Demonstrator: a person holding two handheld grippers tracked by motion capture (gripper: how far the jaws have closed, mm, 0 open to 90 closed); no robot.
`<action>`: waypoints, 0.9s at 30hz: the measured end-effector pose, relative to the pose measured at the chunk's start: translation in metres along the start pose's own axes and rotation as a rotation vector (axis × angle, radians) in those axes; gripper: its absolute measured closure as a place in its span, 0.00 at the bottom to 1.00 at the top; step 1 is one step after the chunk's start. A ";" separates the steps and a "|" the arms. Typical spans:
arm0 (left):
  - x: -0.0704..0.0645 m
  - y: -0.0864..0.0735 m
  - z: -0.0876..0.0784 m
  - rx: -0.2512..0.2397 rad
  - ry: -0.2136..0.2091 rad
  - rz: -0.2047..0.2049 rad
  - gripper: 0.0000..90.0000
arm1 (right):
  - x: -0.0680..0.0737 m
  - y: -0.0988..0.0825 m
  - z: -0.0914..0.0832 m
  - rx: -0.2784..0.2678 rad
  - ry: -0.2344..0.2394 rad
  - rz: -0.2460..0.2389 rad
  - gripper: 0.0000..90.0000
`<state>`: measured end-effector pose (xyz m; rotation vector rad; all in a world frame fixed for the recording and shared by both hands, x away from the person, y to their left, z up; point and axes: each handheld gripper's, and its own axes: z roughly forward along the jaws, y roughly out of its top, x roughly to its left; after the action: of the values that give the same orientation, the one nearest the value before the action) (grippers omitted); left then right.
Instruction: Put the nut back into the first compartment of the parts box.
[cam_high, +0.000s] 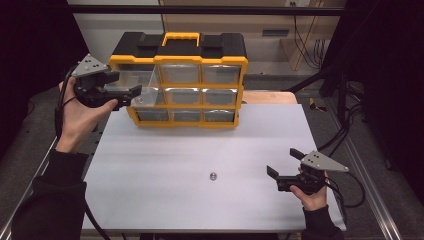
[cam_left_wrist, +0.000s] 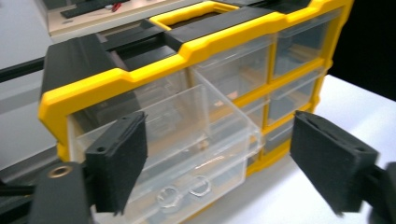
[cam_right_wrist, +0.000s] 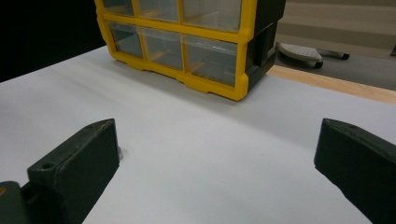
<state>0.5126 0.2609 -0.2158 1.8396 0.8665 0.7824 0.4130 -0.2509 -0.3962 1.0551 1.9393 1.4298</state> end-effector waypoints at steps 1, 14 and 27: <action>-0.002 -0.002 -0.001 -0.002 -0.006 0.002 0.18 | 0.000 0.000 0.000 -0.001 0.000 -0.001 0.01; -0.032 -0.038 -0.014 -0.066 -0.061 0.024 0.08 | 0.001 0.000 0.000 0.004 0.001 0.001 0.01; -0.061 -0.072 -0.003 -0.090 -0.153 0.030 0.04 | 0.001 -0.001 0.000 0.004 0.000 0.001 0.01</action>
<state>0.4603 0.2356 -0.2904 1.8102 0.6970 0.6780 0.4127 -0.2503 -0.3968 1.0588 1.9425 1.4267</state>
